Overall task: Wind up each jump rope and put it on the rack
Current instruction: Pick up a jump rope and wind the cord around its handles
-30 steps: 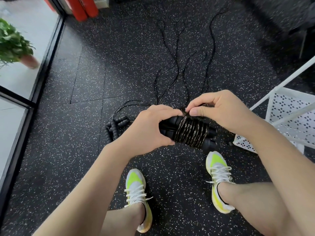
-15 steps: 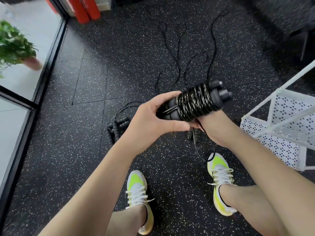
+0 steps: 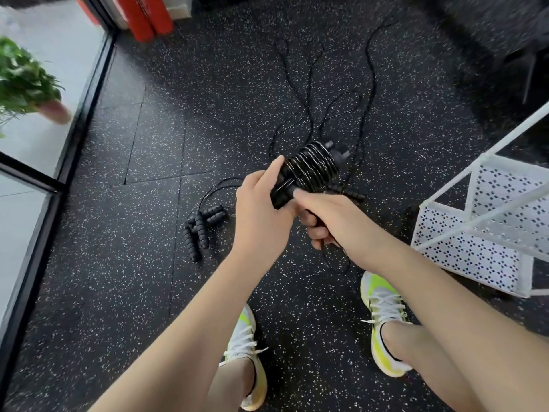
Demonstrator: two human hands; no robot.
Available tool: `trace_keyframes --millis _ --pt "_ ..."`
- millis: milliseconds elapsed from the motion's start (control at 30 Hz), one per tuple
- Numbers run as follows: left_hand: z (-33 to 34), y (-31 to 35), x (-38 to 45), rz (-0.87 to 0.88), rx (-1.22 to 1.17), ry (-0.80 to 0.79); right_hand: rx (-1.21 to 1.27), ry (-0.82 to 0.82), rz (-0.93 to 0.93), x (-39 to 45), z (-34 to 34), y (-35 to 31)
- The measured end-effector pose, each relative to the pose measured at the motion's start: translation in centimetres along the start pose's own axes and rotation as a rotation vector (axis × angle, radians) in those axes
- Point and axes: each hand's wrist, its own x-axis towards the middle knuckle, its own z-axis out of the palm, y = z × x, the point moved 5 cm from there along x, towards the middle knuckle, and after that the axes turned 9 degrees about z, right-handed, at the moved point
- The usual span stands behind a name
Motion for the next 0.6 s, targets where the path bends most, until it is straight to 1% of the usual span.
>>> trace_keyframes --millis 100,167,233,300,367,500,600 --pt "1.0 0.6 -0.7 0.087 0.05 -0.041 0.035 0.132 -0.033 -0.1 -1.1 0.2" --pt "1.5 0.9 -1.1 0.087 -0.012 -0.095 0.046 0.189 -0.06 -0.2 -1.9 0.2" --pt "1.6 0.9 -1.1 0.067 -0.073 -0.091 0.032 0.211 -0.062 -0.2 -2.3 0.2" --pt "1.2 0.6 -0.8 0.005 -0.095 -0.025 0.026 0.199 -0.062 -0.3 -2.4 -0.1" --pt "0.9 0.6 -0.6 -0.045 -0.101 0.0 -0.009 0.198 -0.042 -0.4 -2.2 -0.1" --pt "0.7 1.0 -0.7 0.044 -0.046 0.019 0.011 0.122 0.069 -0.2 -1.6 0.2" --pt "1.0 1.4 -1.1 0.168 0.031 0.043 0.036 0.055 0.089 -0.3 -1.3 0.1"
